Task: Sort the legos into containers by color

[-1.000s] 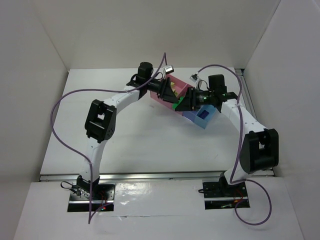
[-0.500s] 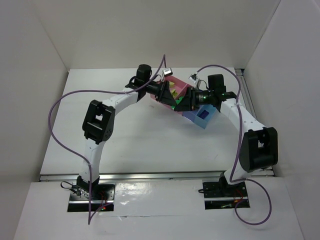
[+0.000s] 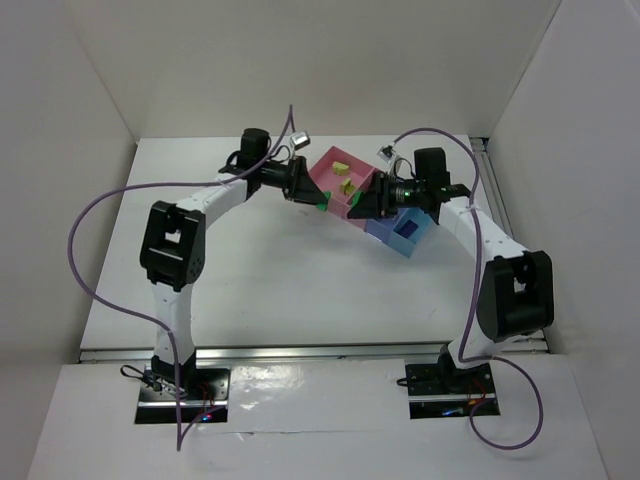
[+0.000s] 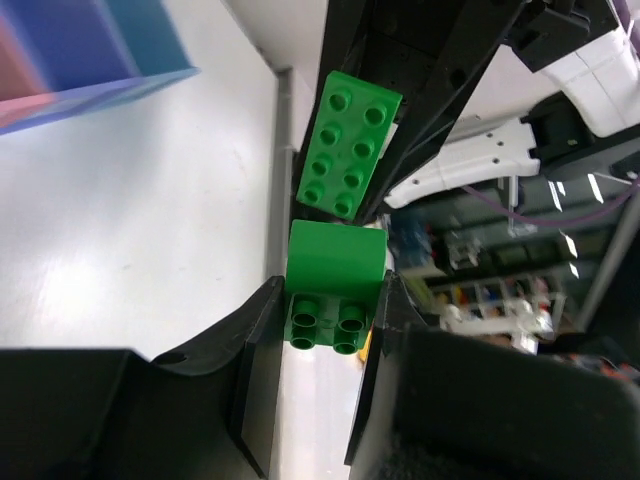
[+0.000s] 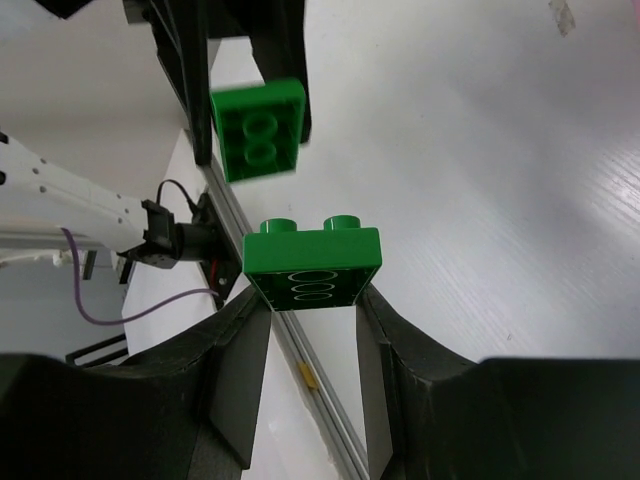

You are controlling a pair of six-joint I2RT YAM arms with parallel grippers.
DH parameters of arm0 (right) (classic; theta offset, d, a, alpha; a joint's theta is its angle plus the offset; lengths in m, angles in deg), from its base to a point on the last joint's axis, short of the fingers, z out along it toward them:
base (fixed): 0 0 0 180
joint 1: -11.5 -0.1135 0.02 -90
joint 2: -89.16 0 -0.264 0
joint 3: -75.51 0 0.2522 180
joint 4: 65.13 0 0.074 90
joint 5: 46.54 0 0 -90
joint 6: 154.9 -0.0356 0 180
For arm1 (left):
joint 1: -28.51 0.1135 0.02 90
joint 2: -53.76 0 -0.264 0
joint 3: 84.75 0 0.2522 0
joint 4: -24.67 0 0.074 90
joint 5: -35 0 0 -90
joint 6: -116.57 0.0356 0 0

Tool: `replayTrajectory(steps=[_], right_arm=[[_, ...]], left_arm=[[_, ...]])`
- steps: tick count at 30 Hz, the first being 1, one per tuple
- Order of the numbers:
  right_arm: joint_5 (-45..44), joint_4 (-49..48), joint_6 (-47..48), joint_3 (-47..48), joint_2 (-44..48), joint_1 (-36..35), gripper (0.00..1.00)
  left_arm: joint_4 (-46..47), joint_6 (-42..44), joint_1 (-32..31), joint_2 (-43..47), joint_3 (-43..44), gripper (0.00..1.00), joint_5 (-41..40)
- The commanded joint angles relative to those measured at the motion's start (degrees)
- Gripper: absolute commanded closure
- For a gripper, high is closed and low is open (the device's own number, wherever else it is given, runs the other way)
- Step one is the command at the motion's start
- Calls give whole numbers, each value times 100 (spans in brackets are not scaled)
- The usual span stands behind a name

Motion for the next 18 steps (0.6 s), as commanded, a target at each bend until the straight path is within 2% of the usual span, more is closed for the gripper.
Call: replayTrajectory(steps=[1, 3, 4, 7, 8, 9, 10, 11, 14, 18], right_arm=[[-72, -387, 39, 92, -110, -152, 100], [-134, -387, -23, 92, -180, -222, 100], [-326, -283, -23, 144, -180, -222, 100], [-1186, 253, -23, 433, -452, -275, 100], [-2111, 602, -162, 487, -453, -275, 100], [-2651, 702, -311, 488, -505, -275, 100], [-3431, 703, -556, 418, -427, -275, 100], [-3769, 624, -689, 417, -365, -275, 100], [-4219, 361, -700, 495, -390, -275, 100], [-4396, 736, -498, 1575, -1330, -213, 100]], left_arm=[[-226, 590, 263, 534, -217, 100, -34], [-1004, 942, 316, 535, -104, 100, -296], [-1323, 1292, 377, 535, -25, 100, -437], [-2080, 1479, 510, 596, 81, 100, -1208], [-2195, 1480, 606, 666, 82, 100, -1499], [-2318, 1480, 685, 771, 82, 100, -1798], [-2728, 1541, 686, 824, 82, 100, -2601], [-3019, 1689, 686, 825, 203, 100, -3157], [-3985, 1962, 440, 895, 713, 100, -4738], [-4287, 2095, 150, 598, 1267, 100, -4824]])
